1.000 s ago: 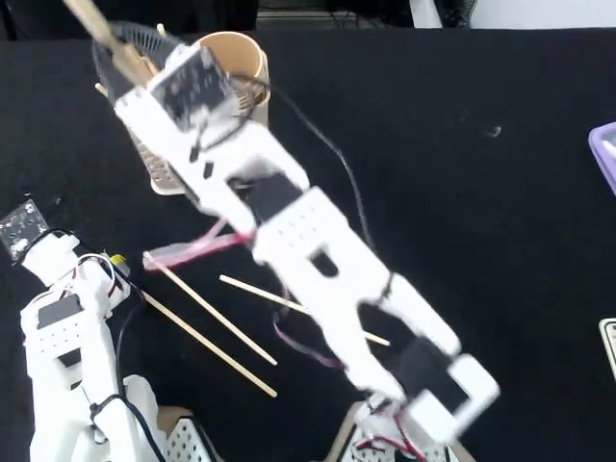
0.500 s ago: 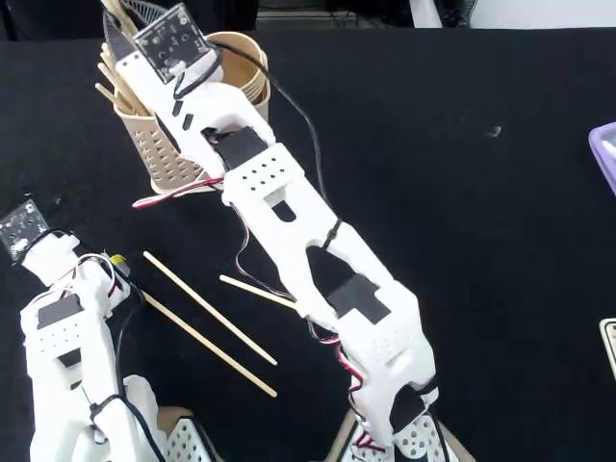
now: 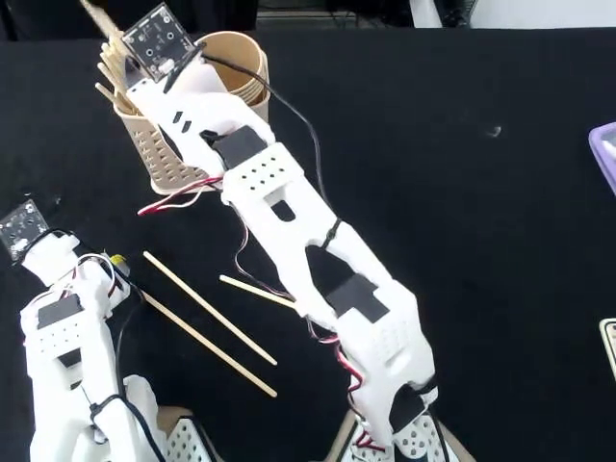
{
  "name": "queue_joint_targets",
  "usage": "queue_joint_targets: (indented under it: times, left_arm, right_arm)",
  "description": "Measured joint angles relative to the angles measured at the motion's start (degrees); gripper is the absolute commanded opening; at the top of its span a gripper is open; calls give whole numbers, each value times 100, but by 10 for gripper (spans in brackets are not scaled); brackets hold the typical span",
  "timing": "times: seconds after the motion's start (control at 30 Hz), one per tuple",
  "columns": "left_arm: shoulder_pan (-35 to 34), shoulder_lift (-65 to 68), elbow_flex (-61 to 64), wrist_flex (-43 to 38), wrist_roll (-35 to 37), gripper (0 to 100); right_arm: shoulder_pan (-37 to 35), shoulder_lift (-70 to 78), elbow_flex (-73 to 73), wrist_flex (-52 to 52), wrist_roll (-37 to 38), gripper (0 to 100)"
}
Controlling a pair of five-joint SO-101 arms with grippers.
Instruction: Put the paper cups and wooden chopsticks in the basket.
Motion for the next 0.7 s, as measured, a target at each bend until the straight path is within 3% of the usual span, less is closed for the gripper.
queue_joint_targets:
  times: [0.23, 0.47, 0.57, 0.7]
  left_arm:
    - [0, 0, 0, 0, 0, 213]
    - [0, 0, 0, 0, 0, 213]
    - [0, 0, 0, 0, 0, 213]
    - [0, 0, 0, 0, 0, 213]
  right_arm:
    - [-79, -1398, -905, 1829, 0, 81]
    - [-158, -3024, -1020, 5714, 9, 83]
    - [-176, -3226, -774, 7112, 9, 128]
    - [-158, -3235, 290, 7710, 290, 199]
